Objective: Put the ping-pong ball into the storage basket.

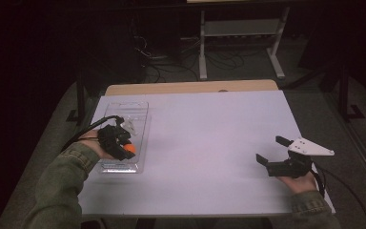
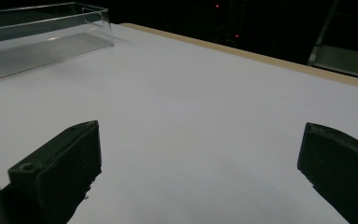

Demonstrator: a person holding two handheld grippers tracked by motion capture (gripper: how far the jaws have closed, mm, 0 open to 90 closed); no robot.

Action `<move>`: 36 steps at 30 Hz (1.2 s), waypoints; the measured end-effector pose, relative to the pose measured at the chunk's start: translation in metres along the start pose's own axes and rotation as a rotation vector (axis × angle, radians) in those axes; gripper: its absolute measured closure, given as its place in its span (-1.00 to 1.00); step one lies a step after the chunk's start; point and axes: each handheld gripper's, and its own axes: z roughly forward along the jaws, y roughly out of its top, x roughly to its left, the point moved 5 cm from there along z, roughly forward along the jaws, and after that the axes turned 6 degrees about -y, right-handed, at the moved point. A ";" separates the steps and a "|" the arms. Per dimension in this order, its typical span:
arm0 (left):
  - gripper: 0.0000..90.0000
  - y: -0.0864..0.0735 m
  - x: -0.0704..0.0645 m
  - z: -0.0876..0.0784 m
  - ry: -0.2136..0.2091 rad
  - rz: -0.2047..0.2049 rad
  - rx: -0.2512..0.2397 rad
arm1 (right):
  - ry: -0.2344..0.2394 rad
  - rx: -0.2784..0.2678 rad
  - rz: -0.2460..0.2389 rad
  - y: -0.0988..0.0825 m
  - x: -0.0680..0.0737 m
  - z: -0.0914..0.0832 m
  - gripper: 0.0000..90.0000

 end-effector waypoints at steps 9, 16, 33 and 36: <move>0.12 -0.003 0.003 0.009 -0.008 -0.013 0.012 | 0.000 0.001 -0.001 0.000 0.001 0.000 -1.00; 0.12 -0.004 0.004 0.011 -0.006 -0.015 0.017 | 0.000 0.000 -0.001 -0.001 0.000 0.000 -1.00; 0.12 -0.004 0.005 0.024 -0.016 -0.015 0.039 | 0.000 0.003 -0.001 -0.001 0.000 0.000 -1.00; 0.12 -0.004 0.005 0.024 -0.016 -0.016 0.041 | 0.000 0.001 -0.001 -0.001 0.000 0.000 -1.00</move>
